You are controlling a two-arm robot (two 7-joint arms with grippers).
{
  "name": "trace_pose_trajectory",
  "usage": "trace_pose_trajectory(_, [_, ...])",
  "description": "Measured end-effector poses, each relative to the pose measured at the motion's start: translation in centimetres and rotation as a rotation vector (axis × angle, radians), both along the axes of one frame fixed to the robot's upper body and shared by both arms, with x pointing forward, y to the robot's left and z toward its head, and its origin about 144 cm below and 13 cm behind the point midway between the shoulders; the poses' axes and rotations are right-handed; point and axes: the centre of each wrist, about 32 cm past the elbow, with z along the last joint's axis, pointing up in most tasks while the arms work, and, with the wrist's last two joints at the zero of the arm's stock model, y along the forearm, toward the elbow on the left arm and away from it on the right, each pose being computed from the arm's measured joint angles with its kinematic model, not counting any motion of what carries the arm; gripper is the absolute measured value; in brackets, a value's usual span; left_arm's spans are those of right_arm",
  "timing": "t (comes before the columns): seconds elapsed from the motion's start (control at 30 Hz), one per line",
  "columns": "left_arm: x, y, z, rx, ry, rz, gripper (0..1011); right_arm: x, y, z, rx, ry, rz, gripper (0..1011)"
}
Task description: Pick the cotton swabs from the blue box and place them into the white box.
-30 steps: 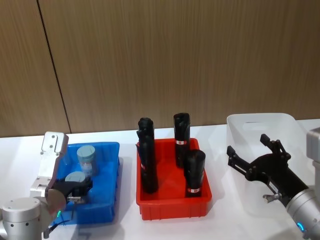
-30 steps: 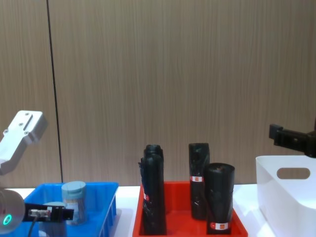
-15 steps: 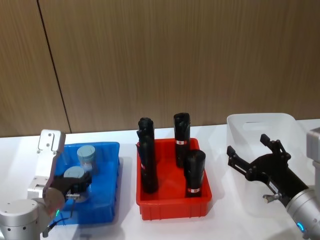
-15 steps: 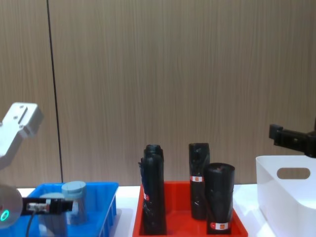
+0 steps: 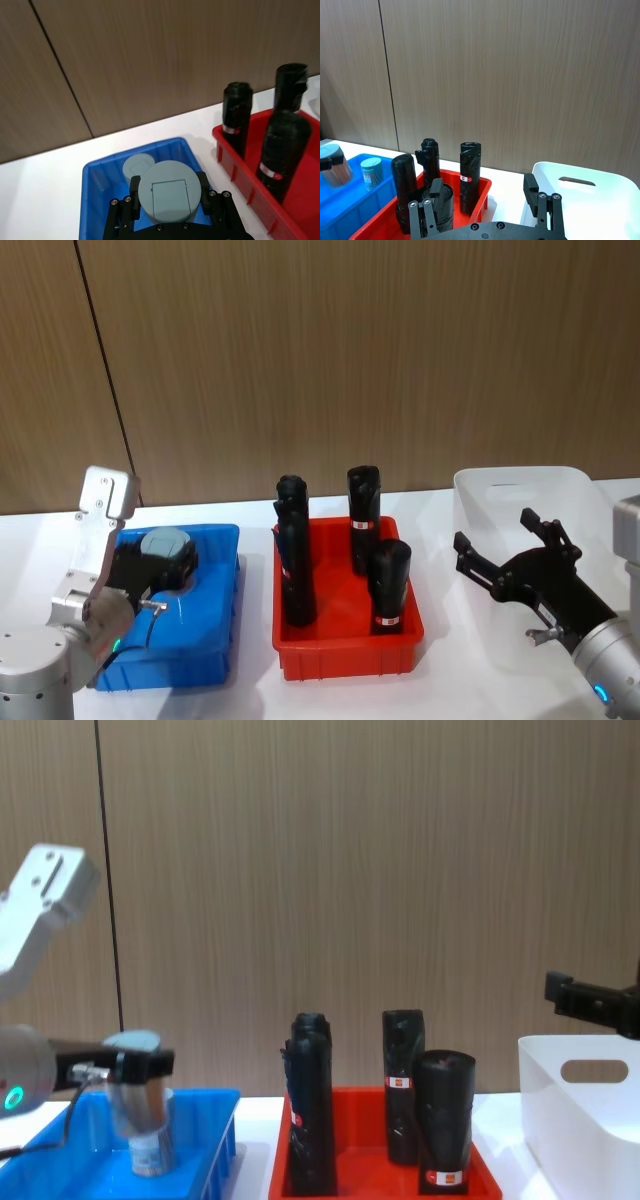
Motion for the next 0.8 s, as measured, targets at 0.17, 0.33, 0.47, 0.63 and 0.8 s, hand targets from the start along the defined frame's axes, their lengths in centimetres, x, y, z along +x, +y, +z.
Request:
trace_pose_trajectory(0.17, [-0.4,-0.1,1.1,0.003,-0.056,-0.066,666,0.0,0.0,0.0,0.000,0.000,0.000,1002])
trace_pose_trajectory(0.33, [-0.8,-0.1,1.9,0.000,-0.100,-0.136,666,0.0,0.0,0.0,0.000,0.000,0.000,1002])
trace_pose_trajectory(0.47, [-1.0,-0.1,2.4,-0.006,-0.130,-0.196,666,0.0,0.0,0.0,0.000,0.000,0.000,1002])
trace_pose_trajectory(0.63, [-1.1,0.0,2.9,-0.014,-0.159,-0.264,666,0.0,0.0,0.0,0.000,0.000,0.000,1002])
trace_pose_trajectory(0.8, [-1.2,0.0,3.3,-0.024,-0.185,-0.346,666,0.0,0.0,0.0,0.000,0.000,0.000,1002])
